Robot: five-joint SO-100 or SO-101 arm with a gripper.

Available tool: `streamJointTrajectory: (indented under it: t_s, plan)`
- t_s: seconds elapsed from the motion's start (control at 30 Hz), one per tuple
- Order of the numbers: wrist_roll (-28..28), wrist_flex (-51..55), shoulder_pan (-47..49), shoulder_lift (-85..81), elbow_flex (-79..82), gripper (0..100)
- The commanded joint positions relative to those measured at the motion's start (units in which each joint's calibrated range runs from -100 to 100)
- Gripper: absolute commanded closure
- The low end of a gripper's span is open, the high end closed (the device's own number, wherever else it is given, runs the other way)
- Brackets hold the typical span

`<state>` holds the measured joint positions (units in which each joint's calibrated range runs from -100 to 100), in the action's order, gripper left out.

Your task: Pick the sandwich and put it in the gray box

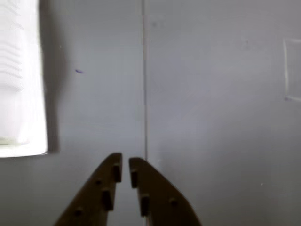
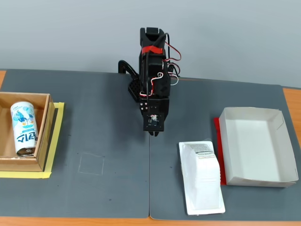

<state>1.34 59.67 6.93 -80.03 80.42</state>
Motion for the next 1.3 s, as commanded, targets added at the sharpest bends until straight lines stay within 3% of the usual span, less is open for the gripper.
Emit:
streamJointTrajectory:
  t_s: [0.0,0.27,0.7,1.27]
  plan:
    - [0.25,-0.9,3.33,3.09,-6.93,98]
    - [0.35,-0.9,10.86,11.4,-17.78,98]
    - [8.27,-0.9,16.61,37.35,-43.92,98]
    - [12.54,-0.9,21.46,60.15,-63.28,98]
